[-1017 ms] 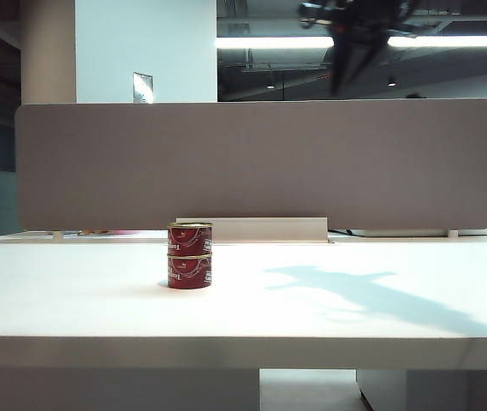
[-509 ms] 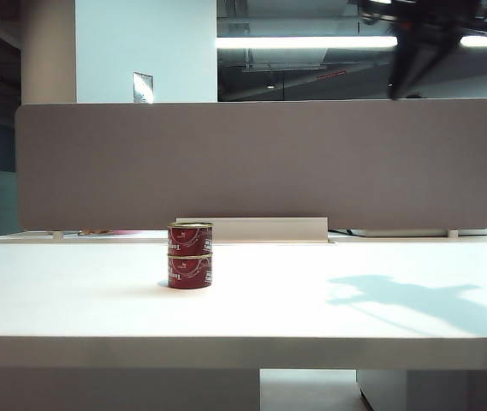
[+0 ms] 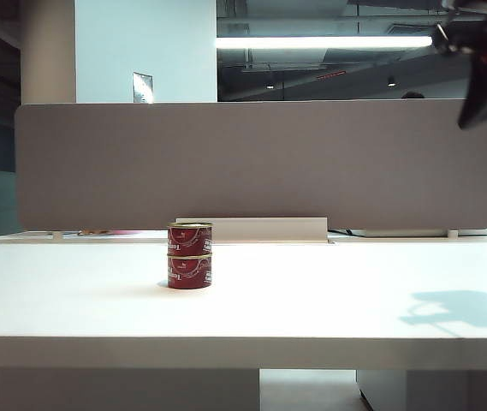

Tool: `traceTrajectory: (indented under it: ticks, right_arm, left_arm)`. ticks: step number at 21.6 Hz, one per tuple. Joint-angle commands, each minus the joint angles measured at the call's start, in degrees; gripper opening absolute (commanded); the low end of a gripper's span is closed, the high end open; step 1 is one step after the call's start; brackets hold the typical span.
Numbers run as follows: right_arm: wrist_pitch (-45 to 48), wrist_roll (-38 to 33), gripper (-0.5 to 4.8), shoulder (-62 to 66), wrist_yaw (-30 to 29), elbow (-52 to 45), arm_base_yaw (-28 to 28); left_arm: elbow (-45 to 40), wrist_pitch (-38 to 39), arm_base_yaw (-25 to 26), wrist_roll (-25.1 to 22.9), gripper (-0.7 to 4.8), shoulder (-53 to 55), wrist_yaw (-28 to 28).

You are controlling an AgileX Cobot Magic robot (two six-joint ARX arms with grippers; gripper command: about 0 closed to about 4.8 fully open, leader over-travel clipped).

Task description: Stack a can of tomatoes on the right onto the can of tomatoes on the left.

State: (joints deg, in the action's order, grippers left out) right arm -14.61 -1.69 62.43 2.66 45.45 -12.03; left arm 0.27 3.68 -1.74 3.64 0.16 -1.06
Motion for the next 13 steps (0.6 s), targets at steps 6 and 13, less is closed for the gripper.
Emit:
traceTrajectory:
  ticks: [6, 13]
  right_arm:
    - [11.72, -4.57, -0.01, -14.05, 2.36, -17.16, 1.55]
    - [15.21, -9.14, -0.01, -27.71, 1.07, -28.76, 7.41]
  left_arm:
    - [0.17, -0.72, 0.04, -0.22, -0.06, 0.07, -0.24]
    - [0.17, -0.70, 0.04, -0.22, -0.06, 0.07, -0.26]
